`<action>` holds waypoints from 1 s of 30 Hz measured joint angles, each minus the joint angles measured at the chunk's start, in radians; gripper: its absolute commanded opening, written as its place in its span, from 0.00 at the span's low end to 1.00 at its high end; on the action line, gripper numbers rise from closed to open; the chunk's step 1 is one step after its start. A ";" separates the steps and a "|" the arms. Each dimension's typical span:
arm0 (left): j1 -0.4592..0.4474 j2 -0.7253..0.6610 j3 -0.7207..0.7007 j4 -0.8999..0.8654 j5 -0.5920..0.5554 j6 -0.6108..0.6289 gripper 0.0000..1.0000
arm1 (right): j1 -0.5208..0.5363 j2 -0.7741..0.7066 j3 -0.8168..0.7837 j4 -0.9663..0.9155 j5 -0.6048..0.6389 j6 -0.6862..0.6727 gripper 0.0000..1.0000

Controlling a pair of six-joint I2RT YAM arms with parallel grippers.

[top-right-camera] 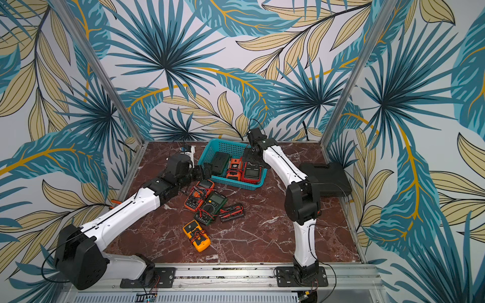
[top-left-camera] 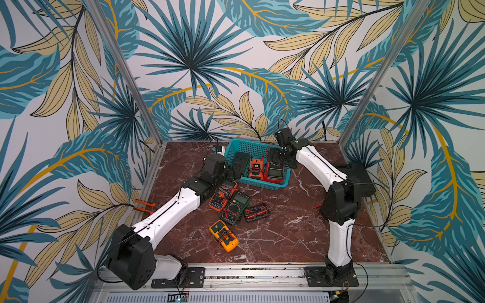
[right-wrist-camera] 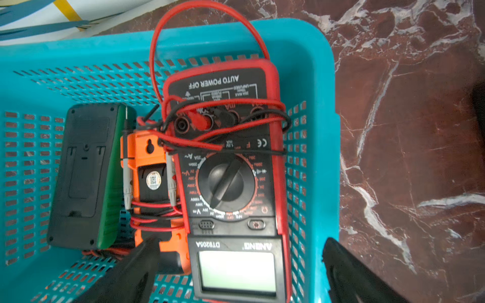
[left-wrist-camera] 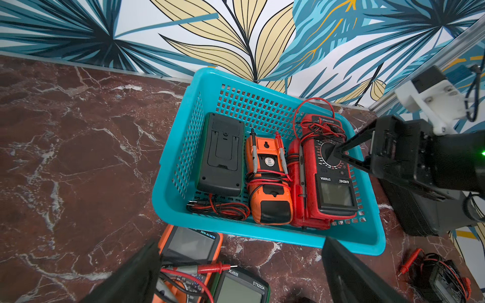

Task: Put the multimeter into the basket
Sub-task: Pick up the multimeter from the center of the board.

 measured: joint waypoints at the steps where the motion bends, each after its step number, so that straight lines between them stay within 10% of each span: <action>1: 0.000 -0.008 -0.009 -0.009 -0.002 0.000 1.00 | 0.001 -0.023 -0.018 0.002 -0.004 -0.010 1.00; 30: 0.021 -0.027 -0.248 -0.272 -0.006 0.107 1.00 | 0.002 -0.557 -0.678 0.171 0.009 -0.137 0.99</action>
